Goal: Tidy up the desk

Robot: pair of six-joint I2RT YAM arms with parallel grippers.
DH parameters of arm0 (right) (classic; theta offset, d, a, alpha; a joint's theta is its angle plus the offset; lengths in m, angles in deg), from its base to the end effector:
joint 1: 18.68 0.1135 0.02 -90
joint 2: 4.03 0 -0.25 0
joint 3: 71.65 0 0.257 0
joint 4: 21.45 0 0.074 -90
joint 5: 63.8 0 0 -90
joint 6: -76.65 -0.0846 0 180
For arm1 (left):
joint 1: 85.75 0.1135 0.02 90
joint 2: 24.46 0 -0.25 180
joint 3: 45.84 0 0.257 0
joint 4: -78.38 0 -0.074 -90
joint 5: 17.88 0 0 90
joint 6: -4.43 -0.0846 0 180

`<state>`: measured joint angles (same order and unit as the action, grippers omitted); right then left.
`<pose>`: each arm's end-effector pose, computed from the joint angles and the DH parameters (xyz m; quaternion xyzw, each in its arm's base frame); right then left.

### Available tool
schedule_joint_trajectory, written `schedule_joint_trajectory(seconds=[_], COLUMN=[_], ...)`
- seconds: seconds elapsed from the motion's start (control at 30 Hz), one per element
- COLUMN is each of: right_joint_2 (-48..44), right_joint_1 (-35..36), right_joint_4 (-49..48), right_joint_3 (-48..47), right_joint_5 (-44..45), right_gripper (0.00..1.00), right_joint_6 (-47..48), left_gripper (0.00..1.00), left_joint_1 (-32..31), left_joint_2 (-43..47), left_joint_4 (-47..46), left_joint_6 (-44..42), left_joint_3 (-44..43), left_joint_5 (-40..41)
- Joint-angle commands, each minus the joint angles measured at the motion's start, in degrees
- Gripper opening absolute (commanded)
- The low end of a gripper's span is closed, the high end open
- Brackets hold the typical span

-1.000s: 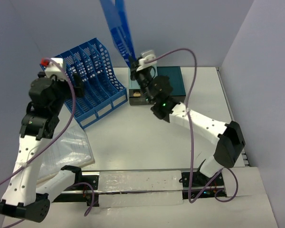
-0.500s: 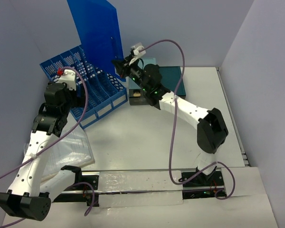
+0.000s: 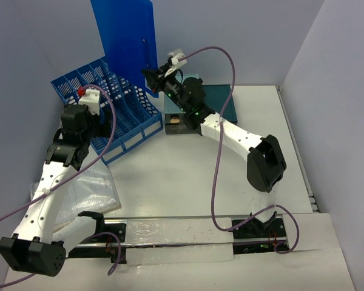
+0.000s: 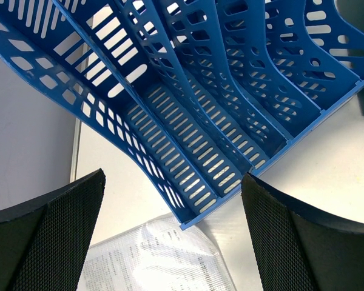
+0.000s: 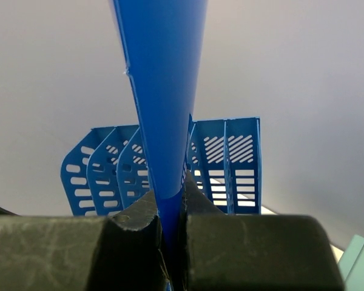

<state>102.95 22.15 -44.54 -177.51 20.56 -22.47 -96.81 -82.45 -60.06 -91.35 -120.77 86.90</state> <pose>0.3704 0.3310 0.4068 -0.1919 0.5263 0.3745 0.7389 0.2740 -0.0316 0.3355 0.0535 0.8358 0.0835 0.5400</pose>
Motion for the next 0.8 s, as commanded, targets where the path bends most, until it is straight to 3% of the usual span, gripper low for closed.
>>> schedule_joint_trajectory(seconds=[0.0, 0.77], right_joint_2=[-2.8, 7.5], right_joint_1=[-0.2, 0.2], right_joint_4=[-4.6, 0.9], right_joint_3=[-3.3, -12.5], right_joint_5=[0.4, 5.5], right_gripper=[0.0, 0.0], right_joint_6=[-0.4, -1.6], left_gripper=[0.99, 0.99], left_joint_1=[0.6, 1.1], left_joint_2=[0.2, 0.9], left_joint_4=[-3.5, -3.4], left_joint_6=[-0.5, -0.8], left_joint_3=[-0.1, 1.0], left_joint_5=[0.8, 1.6])
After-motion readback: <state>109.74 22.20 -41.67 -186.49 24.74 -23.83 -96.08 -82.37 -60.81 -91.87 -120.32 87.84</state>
